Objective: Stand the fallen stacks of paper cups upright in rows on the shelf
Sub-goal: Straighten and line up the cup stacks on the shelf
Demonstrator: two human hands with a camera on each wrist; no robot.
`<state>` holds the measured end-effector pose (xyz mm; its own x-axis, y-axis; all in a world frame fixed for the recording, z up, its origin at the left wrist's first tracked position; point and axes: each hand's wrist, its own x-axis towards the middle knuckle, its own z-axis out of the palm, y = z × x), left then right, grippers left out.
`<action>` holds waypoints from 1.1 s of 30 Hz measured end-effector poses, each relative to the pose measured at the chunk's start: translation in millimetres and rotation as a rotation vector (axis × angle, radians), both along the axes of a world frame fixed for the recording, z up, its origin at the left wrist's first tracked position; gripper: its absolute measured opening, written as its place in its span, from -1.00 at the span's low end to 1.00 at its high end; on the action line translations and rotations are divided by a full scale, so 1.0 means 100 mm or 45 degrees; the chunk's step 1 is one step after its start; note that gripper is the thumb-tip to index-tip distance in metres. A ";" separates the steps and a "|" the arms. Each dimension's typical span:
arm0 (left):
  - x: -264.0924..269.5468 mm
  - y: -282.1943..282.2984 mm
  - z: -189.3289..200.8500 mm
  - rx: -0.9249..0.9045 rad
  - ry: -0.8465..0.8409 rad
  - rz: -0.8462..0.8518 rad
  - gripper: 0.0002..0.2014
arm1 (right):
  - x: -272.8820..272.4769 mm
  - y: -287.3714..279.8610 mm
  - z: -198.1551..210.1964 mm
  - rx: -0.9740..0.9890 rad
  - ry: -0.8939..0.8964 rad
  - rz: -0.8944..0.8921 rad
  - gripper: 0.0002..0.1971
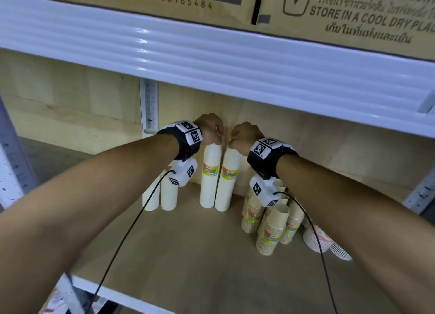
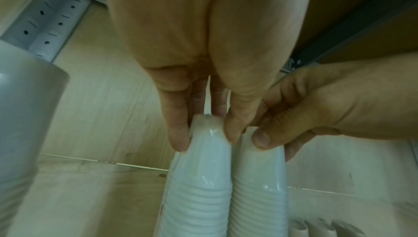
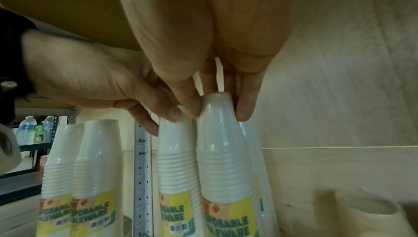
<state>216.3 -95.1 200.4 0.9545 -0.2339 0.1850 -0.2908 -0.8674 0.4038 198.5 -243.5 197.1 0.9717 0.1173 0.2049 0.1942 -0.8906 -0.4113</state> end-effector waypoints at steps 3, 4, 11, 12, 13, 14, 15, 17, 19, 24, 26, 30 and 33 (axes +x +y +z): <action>0.01 0.00 -0.03 -0.025 -0.008 -0.004 -0.72 | 0.04 0.02 -0.02 0.011 -0.001 -0.002 -0.73; 0.01 0.00 -0.03 -0.032 -0.011 -0.007 -0.71 | 0.04 0.03 -0.02 0.007 -0.002 0.003 -0.72; -0.01 0.00 0.00 -0.041 -0.008 -0.026 -0.66 | 0.05 0.04 -0.01 -0.021 -0.004 0.042 -0.70; -0.02 0.00 0.01 -0.035 -0.012 -0.023 -0.66 | 0.05 0.04 0.00 -0.028 -0.008 0.045 -0.69; -0.03 0.01 0.02 -0.030 -0.018 -0.016 -0.66 | 0.04 0.04 0.01 -0.037 -0.015 0.045 -0.69; -0.04 0.02 0.05 -0.026 -0.025 -0.007 -0.66 | 0.03 0.05 0.03 -0.045 -0.027 0.044 -0.69; -0.05 0.04 0.08 -0.019 -0.036 0.001 -0.67 | 0.03 0.06 0.06 -0.055 -0.041 0.040 -0.70; -0.08 0.09 0.15 0.003 -0.055 0.015 -0.66 | 0.01 0.08 0.12 -0.089 -0.075 0.032 -0.72; -0.12 0.18 0.23 0.033 -0.083 0.047 -0.67 | 0.00 0.12 0.19 -0.111 -0.112 0.035 -0.72; -0.26 0.50 0.43 0.140 -0.144 0.150 -0.68 | -0.03 0.36 0.33 -0.118 -0.176 0.128 -0.72; -0.32 0.64 0.49 0.190 -0.124 0.214 -0.65 | -0.06 0.51 0.37 -0.121 -0.188 0.174 -0.71; -0.42 0.94 0.52 0.266 -0.045 0.317 -0.59 | -0.11 0.85 0.34 -0.098 -0.196 0.269 -0.69; -0.47 1.13 0.45 0.300 0.006 0.353 -0.59 | -0.13 1.09 0.23 -0.031 -0.151 0.323 -0.60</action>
